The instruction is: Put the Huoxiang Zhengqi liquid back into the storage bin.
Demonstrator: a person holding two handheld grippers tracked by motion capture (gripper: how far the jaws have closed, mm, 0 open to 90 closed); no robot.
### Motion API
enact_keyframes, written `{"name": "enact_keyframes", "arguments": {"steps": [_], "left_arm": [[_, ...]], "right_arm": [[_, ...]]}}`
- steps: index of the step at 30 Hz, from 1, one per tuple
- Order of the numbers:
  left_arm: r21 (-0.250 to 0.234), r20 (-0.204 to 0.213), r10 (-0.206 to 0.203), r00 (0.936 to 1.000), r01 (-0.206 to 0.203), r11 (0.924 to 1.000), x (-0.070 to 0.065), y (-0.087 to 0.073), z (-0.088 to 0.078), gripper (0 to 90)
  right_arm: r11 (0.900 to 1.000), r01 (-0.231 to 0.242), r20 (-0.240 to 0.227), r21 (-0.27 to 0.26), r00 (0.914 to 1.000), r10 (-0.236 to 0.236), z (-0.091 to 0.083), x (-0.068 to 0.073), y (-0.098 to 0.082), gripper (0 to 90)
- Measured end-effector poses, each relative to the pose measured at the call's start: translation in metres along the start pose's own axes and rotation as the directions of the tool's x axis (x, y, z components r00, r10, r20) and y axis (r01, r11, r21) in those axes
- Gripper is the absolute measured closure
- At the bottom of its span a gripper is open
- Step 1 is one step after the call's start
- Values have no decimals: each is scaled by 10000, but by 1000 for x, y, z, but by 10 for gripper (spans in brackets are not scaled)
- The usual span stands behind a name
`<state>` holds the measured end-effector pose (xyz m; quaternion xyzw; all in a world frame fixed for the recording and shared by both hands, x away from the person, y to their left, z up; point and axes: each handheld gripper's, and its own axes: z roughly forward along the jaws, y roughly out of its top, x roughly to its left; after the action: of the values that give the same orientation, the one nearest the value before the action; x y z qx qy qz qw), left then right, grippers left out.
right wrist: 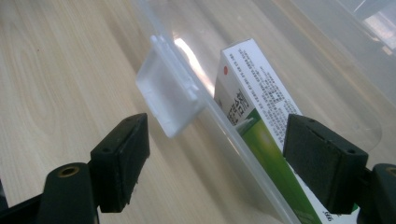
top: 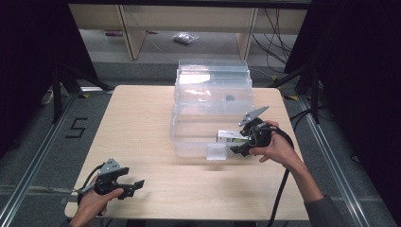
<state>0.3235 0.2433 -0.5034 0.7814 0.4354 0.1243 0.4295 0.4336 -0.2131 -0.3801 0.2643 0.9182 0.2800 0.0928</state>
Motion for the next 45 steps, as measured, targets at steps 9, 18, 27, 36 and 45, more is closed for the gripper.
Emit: {"name": "enact_keyframes", "arguments": {"steps": [9,18,27,36,45], "left_arm": [[49,-17,66,10000,-65,10000,0,0,-1,160],[2,-6,8,10000,-8,10000,0,0,0,159],[26,10,4,10000,-4,10000,-1,0,0,159],[90,-6,96,10000,-96,9999,0,0,-1,159],[55,-10,109,9999,-109,9999,0,1,-2,159]], "right_arm": [[9995,-104,29,-310,9999,105,0,12,-8,235],[9948,-41,43,-1019,10000,45,0,21,-20,231],[9928,-171,328,-1183,9992,211,8,36,-37,232],[9897,-414,548,-1369,9973,493,14,48,-50,233],[9814,-909,456,-1694,9939,999,21,54,-67,233]]}}
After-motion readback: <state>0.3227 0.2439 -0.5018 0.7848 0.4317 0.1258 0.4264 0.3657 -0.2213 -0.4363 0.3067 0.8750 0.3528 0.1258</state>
